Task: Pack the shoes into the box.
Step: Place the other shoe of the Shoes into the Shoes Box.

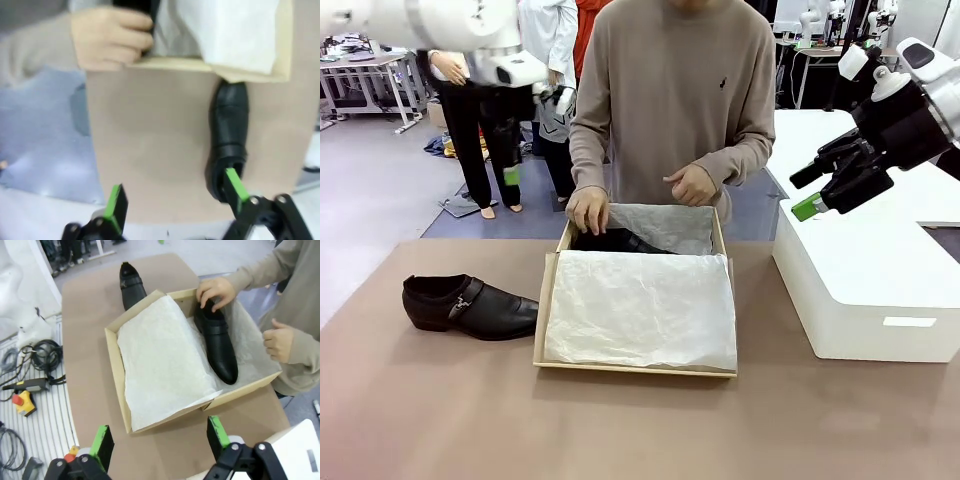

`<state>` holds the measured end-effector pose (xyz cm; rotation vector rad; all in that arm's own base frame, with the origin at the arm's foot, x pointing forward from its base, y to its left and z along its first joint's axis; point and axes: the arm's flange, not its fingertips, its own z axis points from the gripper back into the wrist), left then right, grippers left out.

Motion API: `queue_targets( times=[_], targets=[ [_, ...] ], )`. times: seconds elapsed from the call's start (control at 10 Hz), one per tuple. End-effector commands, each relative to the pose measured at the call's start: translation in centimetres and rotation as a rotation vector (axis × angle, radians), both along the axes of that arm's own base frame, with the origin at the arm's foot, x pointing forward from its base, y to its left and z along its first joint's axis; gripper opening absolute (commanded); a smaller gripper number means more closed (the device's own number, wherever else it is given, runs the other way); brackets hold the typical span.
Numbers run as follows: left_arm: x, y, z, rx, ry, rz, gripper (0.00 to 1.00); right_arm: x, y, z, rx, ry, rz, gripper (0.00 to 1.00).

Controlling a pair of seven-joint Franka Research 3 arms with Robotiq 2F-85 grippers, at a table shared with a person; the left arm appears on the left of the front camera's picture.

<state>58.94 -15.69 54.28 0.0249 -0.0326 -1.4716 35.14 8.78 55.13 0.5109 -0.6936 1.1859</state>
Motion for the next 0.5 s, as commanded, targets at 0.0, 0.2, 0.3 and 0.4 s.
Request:
queue_targets(
  times=[0.0,0.2,0.3,0.4],
  targets=[
    [-1.3,3.1,-1.5,-0.009,-0.008,-0.072,1.00,0.3,0.1,0.0,0.028,-0.018,0.023,1.00],
    [-0.4,5.3,-2.3,-0.017,0.002,-0.123,1.00,0.3,0.1,0.0,0.028,-0.018,0.023,1.00],
    [-0.1,5.9,-2.5,-0.044,0.003,-0.135,1.00,0.3,0.1,0.0,0.028,-0.018,0.023,1.00],
    [0.2,6.1,-2.9,-0.086,0.011,-0.120,1.00,0.3,0.1,0.0,0.028,-0.018,0.023,1.00]
  ],
)
